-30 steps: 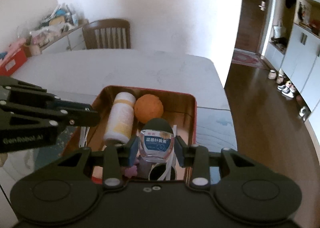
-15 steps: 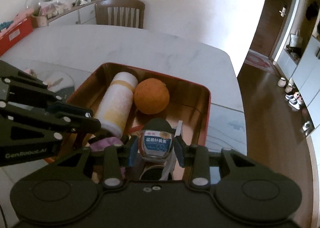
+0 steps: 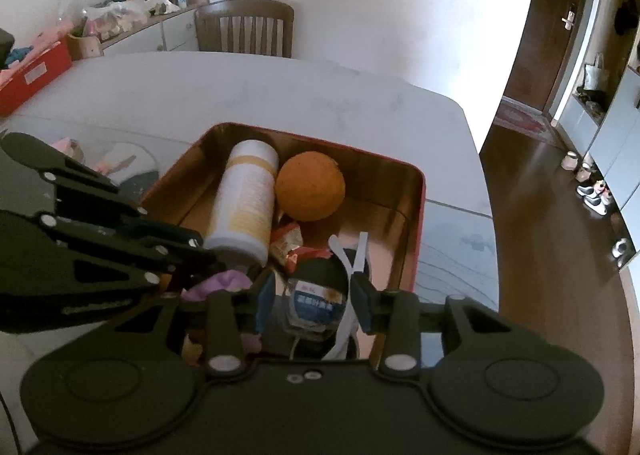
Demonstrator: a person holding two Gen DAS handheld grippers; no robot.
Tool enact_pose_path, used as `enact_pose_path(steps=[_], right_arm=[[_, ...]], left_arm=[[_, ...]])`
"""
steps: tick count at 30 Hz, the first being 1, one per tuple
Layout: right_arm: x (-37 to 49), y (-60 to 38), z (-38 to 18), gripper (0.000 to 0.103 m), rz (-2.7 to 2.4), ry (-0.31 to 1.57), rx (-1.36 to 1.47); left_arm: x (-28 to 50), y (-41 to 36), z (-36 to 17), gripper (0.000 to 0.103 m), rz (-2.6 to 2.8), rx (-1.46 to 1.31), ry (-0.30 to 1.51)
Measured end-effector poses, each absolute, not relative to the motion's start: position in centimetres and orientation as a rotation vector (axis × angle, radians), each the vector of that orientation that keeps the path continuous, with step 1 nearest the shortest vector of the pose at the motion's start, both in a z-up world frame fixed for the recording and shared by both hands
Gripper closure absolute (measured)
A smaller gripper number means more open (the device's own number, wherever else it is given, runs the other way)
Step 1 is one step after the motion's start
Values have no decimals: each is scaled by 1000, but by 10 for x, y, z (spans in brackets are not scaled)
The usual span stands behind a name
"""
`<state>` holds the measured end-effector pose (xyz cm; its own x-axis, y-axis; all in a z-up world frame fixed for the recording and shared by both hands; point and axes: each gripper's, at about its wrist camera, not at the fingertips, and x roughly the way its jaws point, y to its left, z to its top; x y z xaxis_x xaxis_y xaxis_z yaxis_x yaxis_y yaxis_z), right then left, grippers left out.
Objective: Organize rigid objects
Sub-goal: 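Lower both tools into the box and open them to release clip and bottle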
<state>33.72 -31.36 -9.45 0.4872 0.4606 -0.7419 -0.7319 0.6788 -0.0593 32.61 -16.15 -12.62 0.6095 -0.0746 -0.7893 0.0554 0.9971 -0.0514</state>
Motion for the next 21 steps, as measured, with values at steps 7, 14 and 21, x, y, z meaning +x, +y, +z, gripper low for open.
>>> enact_pose_path(steps=[7, 14, 21], right_arm=[[330, -324, -81, 61, 746, 764, -324], [317, -332, -62, 60, 737, 769, -238], [299, -333, -45, 56, 723, 741, -183]], left_arm=[[322, -163, -122, 92, -86, -21, 912], [307, -163, -107, 81, -127, -52, 872], [282, -159, -82, 63, -159, -65, 799]])
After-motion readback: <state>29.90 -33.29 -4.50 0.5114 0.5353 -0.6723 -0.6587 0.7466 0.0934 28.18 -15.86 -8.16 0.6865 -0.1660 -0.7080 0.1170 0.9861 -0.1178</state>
